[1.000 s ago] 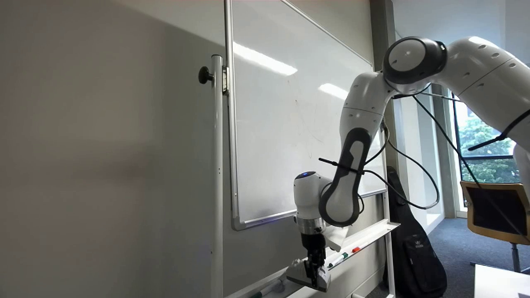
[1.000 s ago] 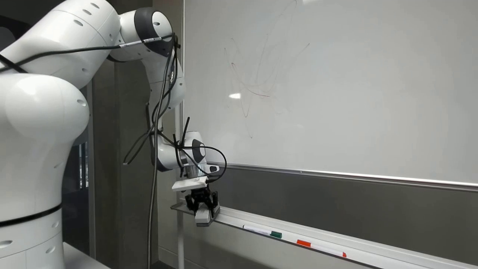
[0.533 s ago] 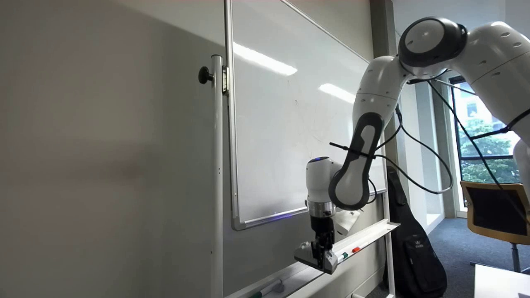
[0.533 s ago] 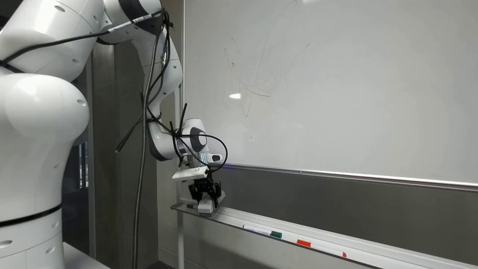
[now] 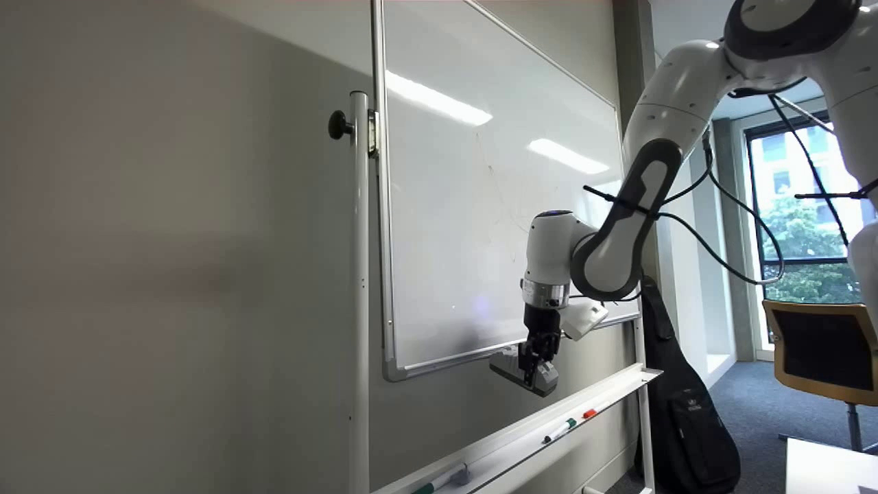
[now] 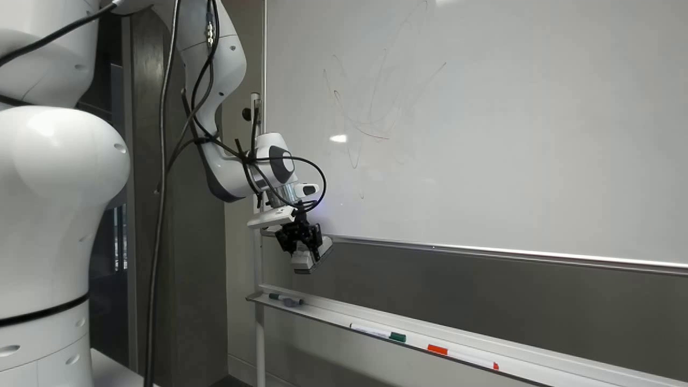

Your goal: Wipe the white board clean with the duster

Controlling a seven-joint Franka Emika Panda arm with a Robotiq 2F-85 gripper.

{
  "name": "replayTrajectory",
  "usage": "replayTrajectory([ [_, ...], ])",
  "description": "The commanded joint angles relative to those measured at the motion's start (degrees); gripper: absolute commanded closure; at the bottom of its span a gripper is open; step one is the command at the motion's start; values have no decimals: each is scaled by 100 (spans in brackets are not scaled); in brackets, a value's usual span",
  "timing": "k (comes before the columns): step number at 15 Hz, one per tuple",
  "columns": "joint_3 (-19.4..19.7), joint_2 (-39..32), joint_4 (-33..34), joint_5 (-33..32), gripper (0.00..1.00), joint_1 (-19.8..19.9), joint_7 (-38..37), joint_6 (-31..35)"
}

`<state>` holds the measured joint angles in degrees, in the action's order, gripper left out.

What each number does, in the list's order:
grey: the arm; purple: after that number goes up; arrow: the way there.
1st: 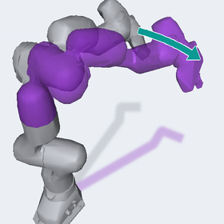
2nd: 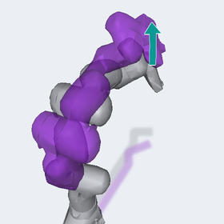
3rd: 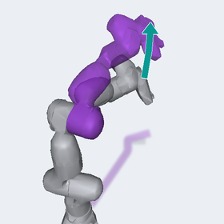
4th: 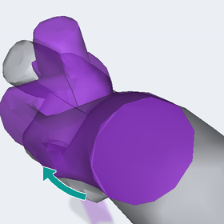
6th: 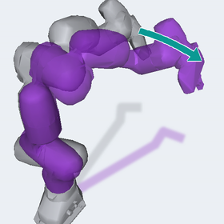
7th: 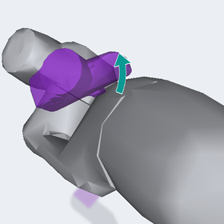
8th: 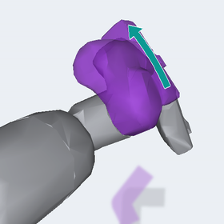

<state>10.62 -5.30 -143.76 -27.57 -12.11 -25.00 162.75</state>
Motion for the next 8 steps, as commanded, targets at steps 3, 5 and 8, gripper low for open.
replayTrajectory([
  [3,90,858,-462,-743,62,21,-609,-220],
  [5,90,979,-523,-884,62,69,-793,-171],
  [8,138,1248,-544,-1786,62,242,-2175,229],
])
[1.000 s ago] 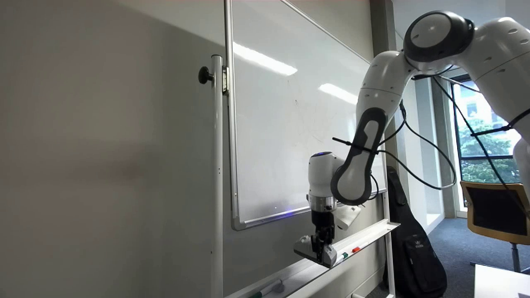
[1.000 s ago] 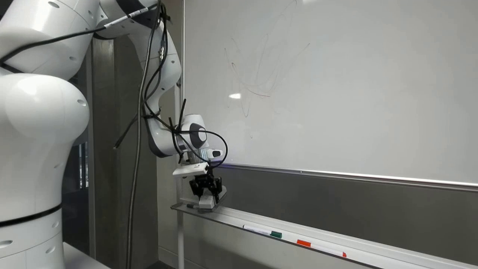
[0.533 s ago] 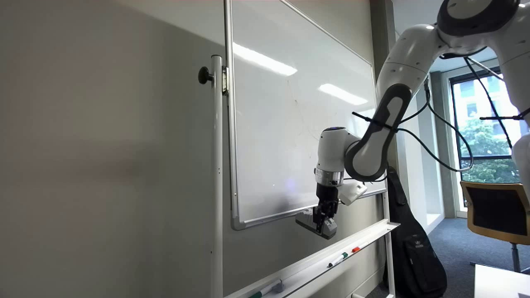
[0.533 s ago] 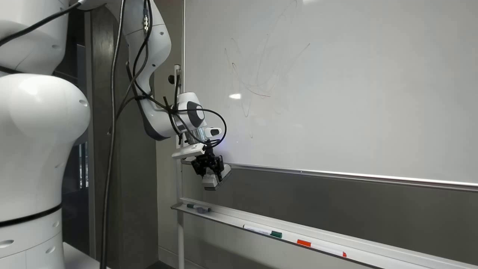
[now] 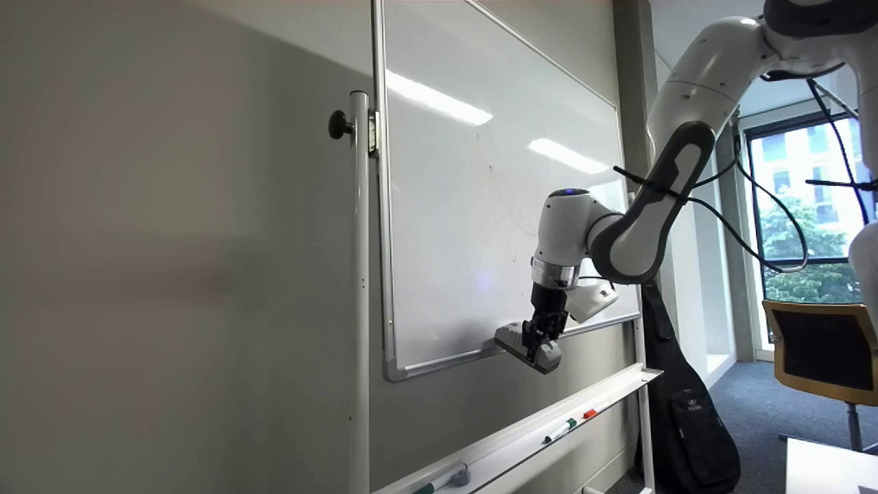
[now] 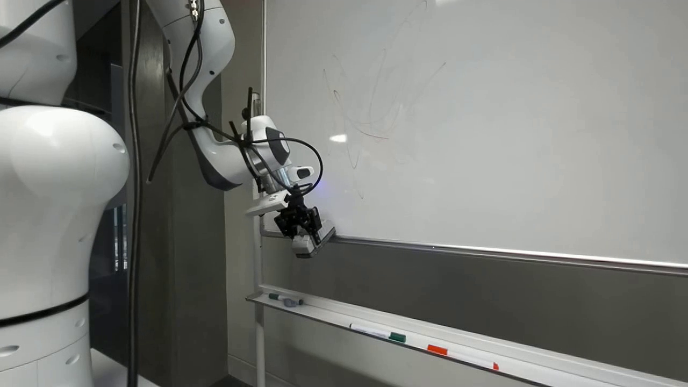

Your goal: Wipe the white board clean with the duster

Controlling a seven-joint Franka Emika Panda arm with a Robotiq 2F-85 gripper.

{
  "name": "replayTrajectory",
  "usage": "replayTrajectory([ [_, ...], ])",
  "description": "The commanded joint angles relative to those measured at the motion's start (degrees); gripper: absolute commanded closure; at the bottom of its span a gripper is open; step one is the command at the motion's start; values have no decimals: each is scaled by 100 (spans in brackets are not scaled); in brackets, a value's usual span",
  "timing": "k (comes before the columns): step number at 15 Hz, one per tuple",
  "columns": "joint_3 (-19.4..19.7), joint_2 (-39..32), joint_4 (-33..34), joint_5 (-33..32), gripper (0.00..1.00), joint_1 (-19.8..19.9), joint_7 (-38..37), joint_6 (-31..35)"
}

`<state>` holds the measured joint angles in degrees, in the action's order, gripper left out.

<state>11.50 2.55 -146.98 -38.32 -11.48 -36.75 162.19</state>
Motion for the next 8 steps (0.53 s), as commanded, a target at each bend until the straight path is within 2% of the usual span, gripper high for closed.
replayTrajectory([
  [1,43,539,-190,-1098,62,252,-1469,364],
  [5,-91,809,26,-2884,62,547,-3224,399],
  [8,-107,955,46,-3688,62,580,-4057,343],
])
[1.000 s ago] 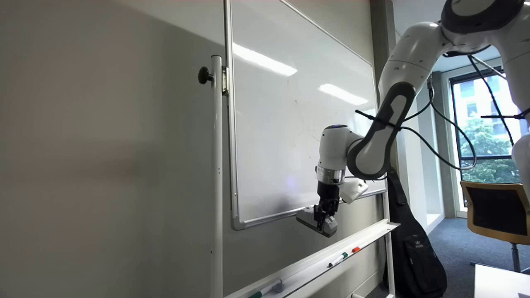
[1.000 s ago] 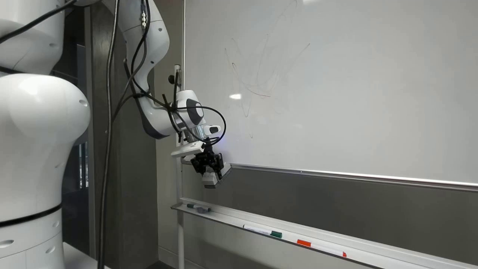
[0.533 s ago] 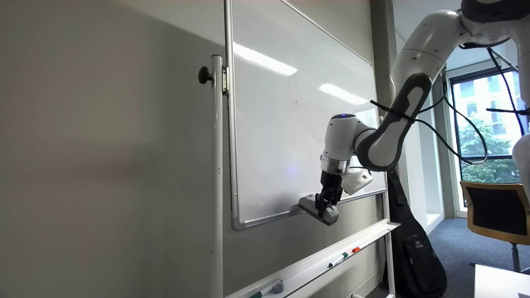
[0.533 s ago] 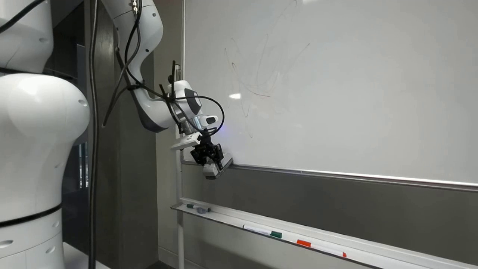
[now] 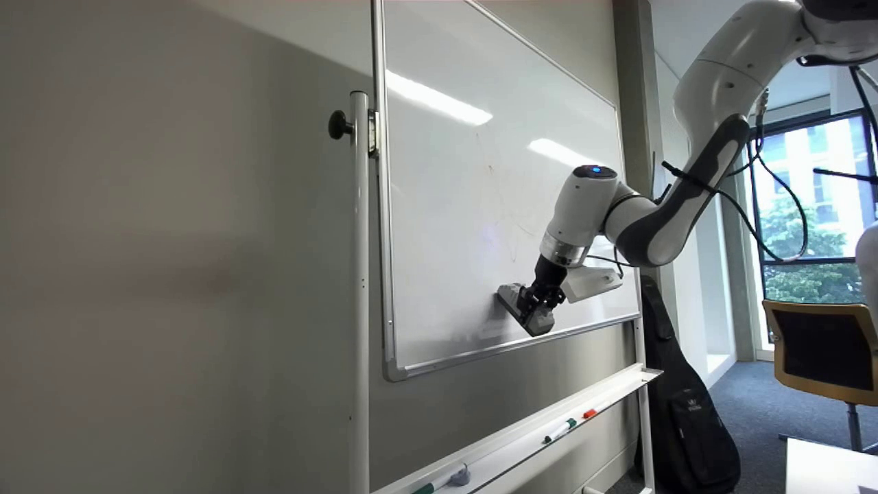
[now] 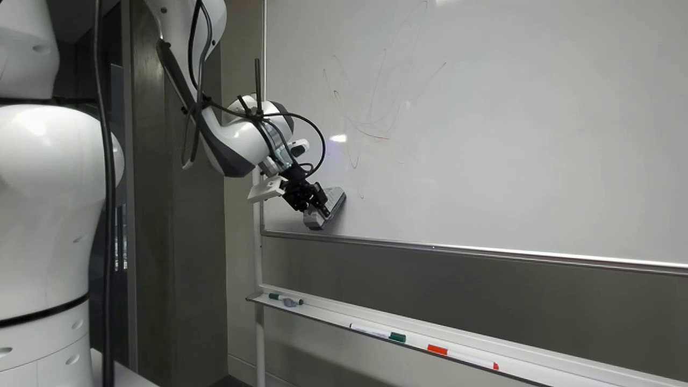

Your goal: Wipe the white board clean with the duster

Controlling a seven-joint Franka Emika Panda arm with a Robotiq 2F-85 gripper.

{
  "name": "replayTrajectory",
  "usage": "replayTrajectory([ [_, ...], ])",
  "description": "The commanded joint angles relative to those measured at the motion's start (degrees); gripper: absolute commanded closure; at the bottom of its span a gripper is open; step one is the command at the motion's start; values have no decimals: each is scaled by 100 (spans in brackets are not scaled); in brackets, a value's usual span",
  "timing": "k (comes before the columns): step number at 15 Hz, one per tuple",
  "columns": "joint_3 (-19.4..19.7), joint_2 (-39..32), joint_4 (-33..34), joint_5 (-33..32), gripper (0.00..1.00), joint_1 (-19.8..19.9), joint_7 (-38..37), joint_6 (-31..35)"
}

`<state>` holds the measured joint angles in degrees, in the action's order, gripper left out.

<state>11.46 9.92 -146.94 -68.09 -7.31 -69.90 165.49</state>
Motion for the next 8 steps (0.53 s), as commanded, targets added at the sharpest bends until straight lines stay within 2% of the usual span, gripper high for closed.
replayTrajectory([
  [1,-115,271,46,-1016,62,160,-1053,2],
  [5,-237,761,-7,-2593,62,72,-2388,-111],
  [8,-442,1282,-147,-3914,62,-85,-3443,-499],
])
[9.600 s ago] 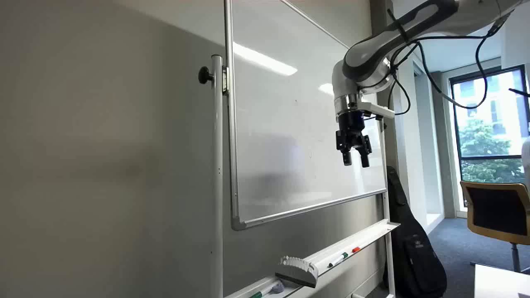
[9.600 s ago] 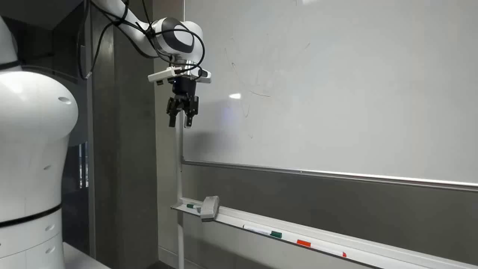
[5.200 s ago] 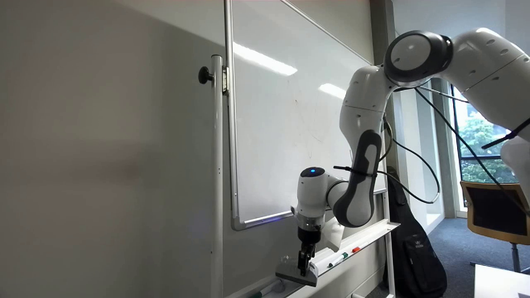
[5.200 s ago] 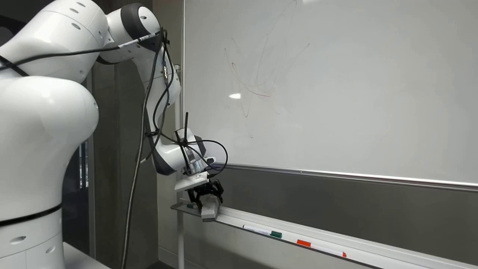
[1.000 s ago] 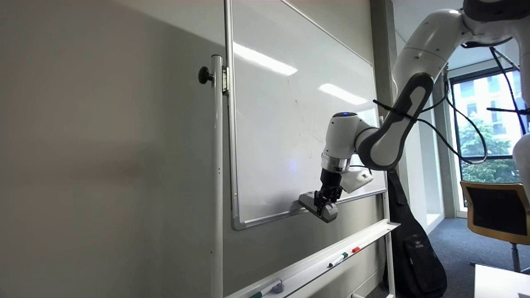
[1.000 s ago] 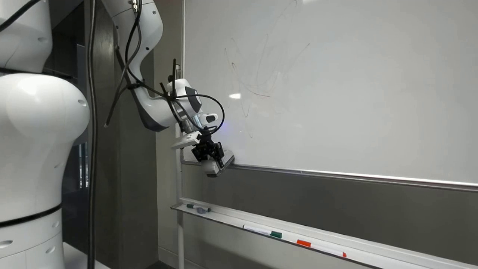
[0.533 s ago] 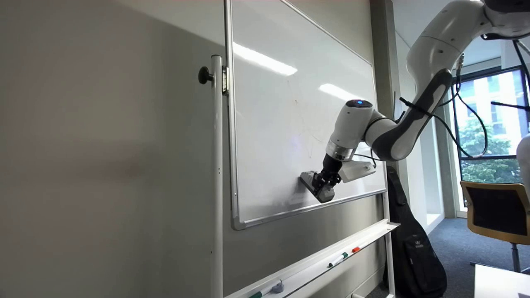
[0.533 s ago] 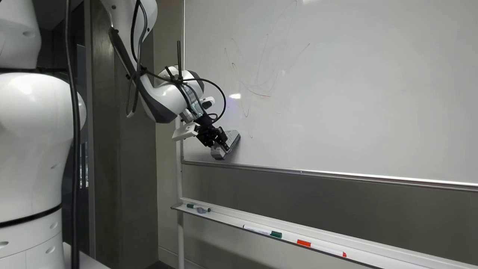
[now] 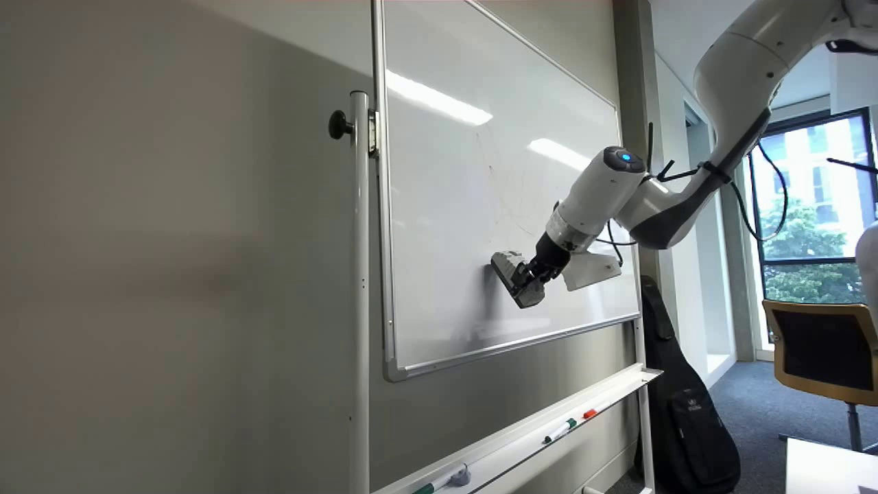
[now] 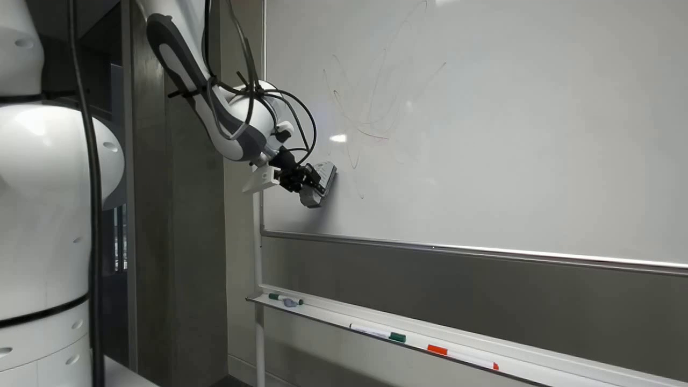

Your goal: Wipe the white board clean with the duster

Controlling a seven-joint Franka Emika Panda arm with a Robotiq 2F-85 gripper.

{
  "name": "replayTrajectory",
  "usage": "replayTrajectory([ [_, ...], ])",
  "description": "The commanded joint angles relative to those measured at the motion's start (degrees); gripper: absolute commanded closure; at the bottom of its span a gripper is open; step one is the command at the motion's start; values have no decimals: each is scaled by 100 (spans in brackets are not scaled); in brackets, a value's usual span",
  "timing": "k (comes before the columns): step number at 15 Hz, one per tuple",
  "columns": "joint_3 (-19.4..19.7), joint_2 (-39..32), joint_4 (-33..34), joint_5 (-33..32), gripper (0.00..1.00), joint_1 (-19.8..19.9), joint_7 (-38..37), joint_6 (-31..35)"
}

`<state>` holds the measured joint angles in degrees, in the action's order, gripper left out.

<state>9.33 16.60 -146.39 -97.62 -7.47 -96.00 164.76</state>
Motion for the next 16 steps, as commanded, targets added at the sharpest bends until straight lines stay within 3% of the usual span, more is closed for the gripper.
replayTrajectory([
  [1,-310,782,-250,-1298,62,-117,-1134,-603],
  [4,-600,1150,-435,-2047,62,-246,-1831,-1268],
  [9,-912,1491,-702,-2297,62,-282,-2314,-2023],
  [16,-842,1875,-931,-2628,62,-603,-2514,-2720],
])
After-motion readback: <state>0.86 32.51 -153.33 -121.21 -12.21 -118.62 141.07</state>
